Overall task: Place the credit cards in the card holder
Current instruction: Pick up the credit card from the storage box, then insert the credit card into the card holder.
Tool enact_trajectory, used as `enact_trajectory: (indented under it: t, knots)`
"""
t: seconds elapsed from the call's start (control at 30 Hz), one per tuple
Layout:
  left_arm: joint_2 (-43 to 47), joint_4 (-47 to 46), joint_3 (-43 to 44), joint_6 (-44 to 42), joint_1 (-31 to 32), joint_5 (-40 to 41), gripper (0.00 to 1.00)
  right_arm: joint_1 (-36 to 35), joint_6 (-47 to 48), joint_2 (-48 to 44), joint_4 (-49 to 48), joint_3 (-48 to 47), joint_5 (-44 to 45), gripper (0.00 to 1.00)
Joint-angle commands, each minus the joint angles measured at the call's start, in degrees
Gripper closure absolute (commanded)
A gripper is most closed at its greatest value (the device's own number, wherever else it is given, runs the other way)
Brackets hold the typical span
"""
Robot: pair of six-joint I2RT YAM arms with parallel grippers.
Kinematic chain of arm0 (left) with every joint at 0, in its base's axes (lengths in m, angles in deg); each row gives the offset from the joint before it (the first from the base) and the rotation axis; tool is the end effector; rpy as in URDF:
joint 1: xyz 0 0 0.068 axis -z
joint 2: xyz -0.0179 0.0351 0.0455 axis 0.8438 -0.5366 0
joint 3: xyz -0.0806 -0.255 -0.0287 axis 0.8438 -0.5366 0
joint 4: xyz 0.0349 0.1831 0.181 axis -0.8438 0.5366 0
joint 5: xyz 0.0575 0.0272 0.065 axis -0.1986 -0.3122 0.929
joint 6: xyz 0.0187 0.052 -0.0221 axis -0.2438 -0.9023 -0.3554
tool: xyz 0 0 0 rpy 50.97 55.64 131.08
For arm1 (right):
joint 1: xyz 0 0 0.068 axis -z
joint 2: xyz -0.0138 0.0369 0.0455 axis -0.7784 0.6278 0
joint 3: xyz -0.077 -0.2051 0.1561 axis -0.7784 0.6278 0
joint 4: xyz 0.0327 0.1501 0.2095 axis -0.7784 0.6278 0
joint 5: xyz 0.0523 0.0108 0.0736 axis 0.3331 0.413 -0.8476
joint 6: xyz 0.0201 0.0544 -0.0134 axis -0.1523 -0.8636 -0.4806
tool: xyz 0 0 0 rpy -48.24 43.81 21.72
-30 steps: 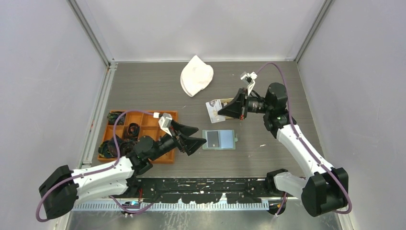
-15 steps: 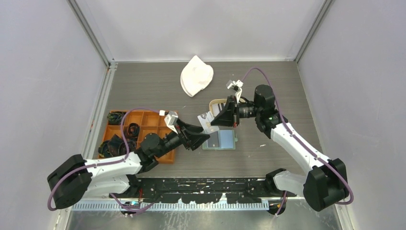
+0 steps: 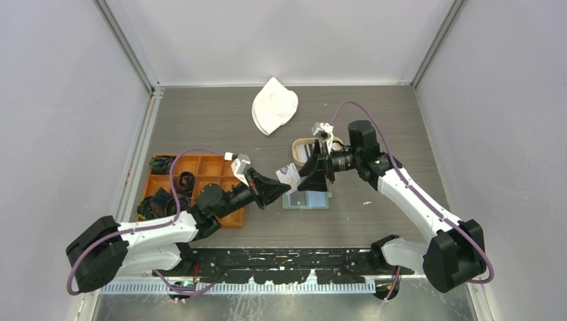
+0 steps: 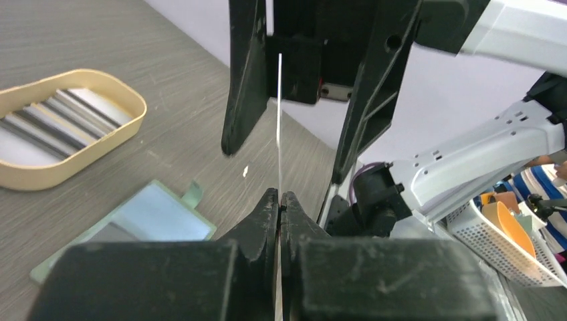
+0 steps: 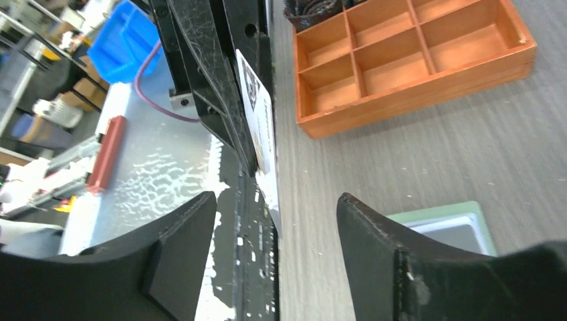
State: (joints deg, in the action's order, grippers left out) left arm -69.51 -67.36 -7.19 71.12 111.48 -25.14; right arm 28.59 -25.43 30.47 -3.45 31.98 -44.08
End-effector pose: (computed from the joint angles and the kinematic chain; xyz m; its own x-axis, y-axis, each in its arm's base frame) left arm 0.1317 -0.1924 0.2437 -0.4312 -0.4135 -0.8019 0.7866 0.2630 -0.5586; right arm 0.2144 0.1330 0.2880 -0.4565 -0.1731 -0.8727 -0.8874 0.0171 0.4607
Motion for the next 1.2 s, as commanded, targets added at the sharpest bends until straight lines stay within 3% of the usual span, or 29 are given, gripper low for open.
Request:
enact_trajectory:
  t: [0.0,0.2,0.37,0.5,0.6,0.73,0.8,0.87,0.93,1.0,1.07,1.17]
  knots:
    - [5.9,14.2,2.2,-4.0,-0.8,-5.2,1.0,2.2,18.0,-2.4,15.8,-6.3,0.4,0.24]
    - [8.2,30.2,7.4,-9.4,-0.9,-14.0,1.0,2.3,24.1,-2.9,16.5,-3.8,-2.4,0.2]
    - [4.5,33.1,11.3,-10.9,-0.9,-19.2,1.0,2.0,26.1,-2.1,16.6,-2.5,-4.4,0.21]
    - [1.8,33.2,13.0,-11.4,-0.8,-20.2,1.0,1.3,26.4,-1.4,16.5,-2.2,-4.9,0.3]
    - [0.3,33.0,13.7,-11.5,-0.9,-20.5,1.0,0.7,26.5,-0.7,16.5,-2.2,-4.9,0.48]
    - [-0.5,32.4,13.3,-11.4,-0.8,-19.4,1.0,0.5,26.6,0.3,18.5,-3.6,-4.5,0.98]
    - [-0.5,32.0,12.6,-10.8,-0.9,-16.9,1.0,0.5,27.2,0.9,20.7,-4.8,-3.5,0.99]
    - [-0.1,32.3,11.3,-9.0,-1.2,-11.8,0.79,0.9,25.6,1.6,20.4,-5.0,-3.0,0.99]
    - [1.2,33.0,9.1,-5.4,-1.9,-5.6,0.55,2.2,16.4,2.4,14.1,-3.2,-1.6,0.99]
    - [2.0,31.8,5.6,0.2,-2.6,0.1,0.4,4.5,5.6,3.6,8.5,-1.6,4.6,0.99]
    - [1.7,28.6,1.8,5.3,-3.5,2.9,0.32,9.4,-1.4,7.0,8.5,-1.5,8.7,0.99]
    - [-0.7,26.2,-0.5,10.6,-4.2,3.9,0.29,17.0,-7.1,14.2,9.6,-1.4,11.2,0.99]
